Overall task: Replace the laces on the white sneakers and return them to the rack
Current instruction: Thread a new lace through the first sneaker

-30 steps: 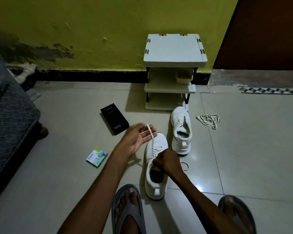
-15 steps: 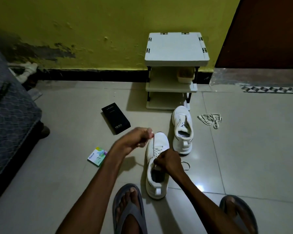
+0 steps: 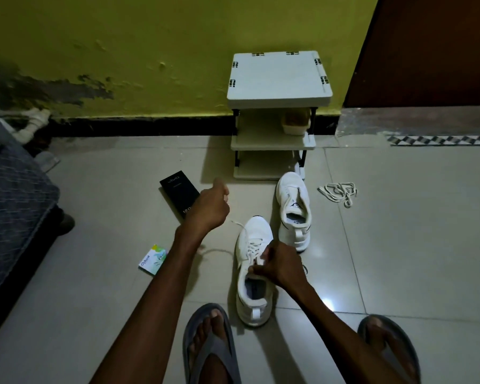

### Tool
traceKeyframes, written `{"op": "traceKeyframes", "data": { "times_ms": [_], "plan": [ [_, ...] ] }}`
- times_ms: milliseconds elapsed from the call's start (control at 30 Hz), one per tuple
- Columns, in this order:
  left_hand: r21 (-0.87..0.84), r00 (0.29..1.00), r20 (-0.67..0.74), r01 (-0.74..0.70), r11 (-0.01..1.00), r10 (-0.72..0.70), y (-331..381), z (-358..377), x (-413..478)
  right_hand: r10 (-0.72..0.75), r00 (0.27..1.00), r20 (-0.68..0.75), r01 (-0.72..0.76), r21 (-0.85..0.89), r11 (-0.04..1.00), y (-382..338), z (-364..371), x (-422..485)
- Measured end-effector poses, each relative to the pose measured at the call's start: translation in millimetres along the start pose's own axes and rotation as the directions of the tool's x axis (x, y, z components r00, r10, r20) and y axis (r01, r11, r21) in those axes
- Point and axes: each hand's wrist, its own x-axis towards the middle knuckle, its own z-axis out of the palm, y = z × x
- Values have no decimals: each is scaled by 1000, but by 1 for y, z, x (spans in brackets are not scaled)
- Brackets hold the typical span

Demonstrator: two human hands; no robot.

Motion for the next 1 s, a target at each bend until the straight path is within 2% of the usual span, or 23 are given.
{"op": "traceKeyframes", "data": {
  "times_ms": [67, 133, 233, 333, 433, 567, 767, 1000],
  "plan": [
    [-139, 999, 41, 4, 990, 1, -2, 12, 0, -20, 999, 26, 22, -79, 997, 2, -4, 1],
    [-272, 993, 116, 13, 962, 20, -2, 27, -6, -22, 998, 60, 26, -62, 998, 3, -7, 4],
    [-227, 977, 209, 3, 974, 46, -8, 55, -15, 75, 988, 138, -89, 99, 991, 10, -11, 9],
    [-122, 959, 281, 8, 993, 27, -22, 80, -21, 168, 966, 199, -220, 281, 934, 20, -17, 10],
    [-67, 952, 304, 65, 996, -42, -28, 93, -26, 206, 949, 239, -291, 411, 864, 24, -19, 7],
    [-141, 963, 250, 137, 981, -98, -26, 103, -30, 218, 939, 264, -325, 485, 812, 24, -20, 5],
    [-96, 989, 134, 80, 992, -66, -11, 116, -38, 237, 921, 309, -376, 548, 747, 28, -19, 9],
    [-91, 999, 29, 22, 996, -20, -13, 123, -46, 248, 922, 297, -379, 568, 731, 30, -15, 9]
  ]
}}
